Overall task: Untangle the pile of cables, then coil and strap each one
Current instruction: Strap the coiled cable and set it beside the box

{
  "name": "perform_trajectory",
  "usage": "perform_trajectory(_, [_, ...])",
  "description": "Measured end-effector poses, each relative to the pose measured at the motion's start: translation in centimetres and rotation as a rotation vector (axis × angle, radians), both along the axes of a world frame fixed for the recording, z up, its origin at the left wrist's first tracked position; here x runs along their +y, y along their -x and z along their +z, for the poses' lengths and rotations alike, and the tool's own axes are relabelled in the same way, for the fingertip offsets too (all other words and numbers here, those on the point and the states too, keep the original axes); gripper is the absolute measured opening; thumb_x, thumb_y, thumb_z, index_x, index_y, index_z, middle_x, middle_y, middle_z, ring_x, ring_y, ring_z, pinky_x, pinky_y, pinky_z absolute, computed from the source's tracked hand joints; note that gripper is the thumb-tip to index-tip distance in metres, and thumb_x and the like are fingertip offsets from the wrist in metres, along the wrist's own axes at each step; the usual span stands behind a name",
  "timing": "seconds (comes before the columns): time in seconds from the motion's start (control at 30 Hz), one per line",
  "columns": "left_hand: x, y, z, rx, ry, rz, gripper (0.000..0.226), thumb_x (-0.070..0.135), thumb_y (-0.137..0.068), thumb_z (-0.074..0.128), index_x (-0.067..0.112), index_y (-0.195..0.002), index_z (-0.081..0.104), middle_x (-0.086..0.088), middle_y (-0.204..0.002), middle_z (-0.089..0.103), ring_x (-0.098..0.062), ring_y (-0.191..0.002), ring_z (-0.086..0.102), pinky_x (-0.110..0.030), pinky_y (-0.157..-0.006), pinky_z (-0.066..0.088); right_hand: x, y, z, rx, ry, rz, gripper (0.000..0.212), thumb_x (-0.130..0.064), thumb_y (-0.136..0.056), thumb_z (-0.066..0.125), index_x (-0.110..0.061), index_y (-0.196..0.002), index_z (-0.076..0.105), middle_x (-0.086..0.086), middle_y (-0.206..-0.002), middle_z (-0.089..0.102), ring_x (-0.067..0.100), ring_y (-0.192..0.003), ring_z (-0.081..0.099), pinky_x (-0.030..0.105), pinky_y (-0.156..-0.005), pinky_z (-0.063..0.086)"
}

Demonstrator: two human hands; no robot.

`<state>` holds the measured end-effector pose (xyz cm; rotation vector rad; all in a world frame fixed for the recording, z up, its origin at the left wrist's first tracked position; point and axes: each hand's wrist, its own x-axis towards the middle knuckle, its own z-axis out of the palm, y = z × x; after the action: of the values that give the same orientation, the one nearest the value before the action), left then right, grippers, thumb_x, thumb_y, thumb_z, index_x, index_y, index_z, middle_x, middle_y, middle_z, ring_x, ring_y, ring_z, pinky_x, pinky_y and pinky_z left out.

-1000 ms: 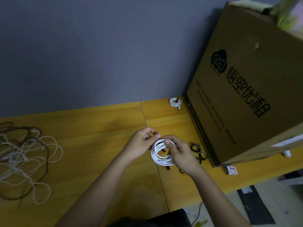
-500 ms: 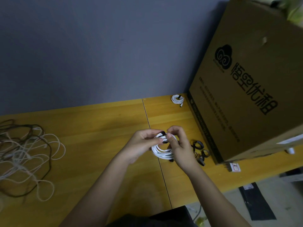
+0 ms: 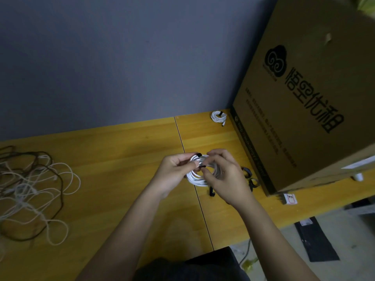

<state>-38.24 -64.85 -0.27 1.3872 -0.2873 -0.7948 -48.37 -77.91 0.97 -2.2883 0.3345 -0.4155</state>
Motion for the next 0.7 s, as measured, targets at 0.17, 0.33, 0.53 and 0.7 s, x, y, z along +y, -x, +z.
perform_trajectory(0.17, [-0.1,0.1,0.1,-0.109,-0.005,-0.056,0.024,0.005,-0.092,0.06,0.014,-0.112,0.068,0.01,-0.086,0.074,0.0,-0.083,0.066,-0.014,-0.074,0.05,0.3,0.1,0.2,-0.092,0.212,0.021,0.005,-0.01,-0.087,0.066,-0.013,-0.089,0.07,-0.003,-0.116,0.056,0.014,-0.116,0.047,0.005,-0.091,0.029])
perform_trajectory(0.33, [0.1,0.0,0.5,-0.123,-0.024,-0.135,0.024,0.01,-0.094,0.058,0.03,-0.101,0.069,0.011,-0.086,0.073,-0.002,-0.085,0.067,-0.014,-0.075,0.05,0.7,-0.1,0.4,-0.123,0.169,-0.046,0.007,-0.007,-0.089,0.064,-0.01,-0.092,0.069,0.001,-0.103,0.065,0.018,-0.099,0.056,0.011,-0.084,0.035])
perform_trajectory(0.53, [1.0,-0.4,1.1,-0.147,-0.066,-0.239,0.026,0.012,-0.094,0.058,0.021,-0.117,0.066,0.007,-0.092,0.073,-0.002,-0.089,0.067,-0.013,-0.075,0.047,0.9,-0.7,0.7,-0.074,0.033,-0.093,0.003,-0.01,-0.087,0.067,-0.012,-0.084,0.067,-0.008,-0.088,0.058,0.014,-0.087,0.057,0.019,-0.073,0.044])
perform_trajectory(0.7, [1.2,-0.8,1.8,-0.189,-0.039,-0.228,0.028,0.002,-0.089,0.062,0.021,-0.108,0.069,0.005,-0.092,0.072,-0.001,-0.087,0.065,-0.014,-0.078,0.048,1.5,-1.0,1.1,-0.093,-0.175,-0.14,0.013,-0.01,-0.083,0.072,-0.021,-0.078,0.066,-0.012,-0.087,0.059,0.0,-0.085,0.057,0.009,-0.072,0.043])
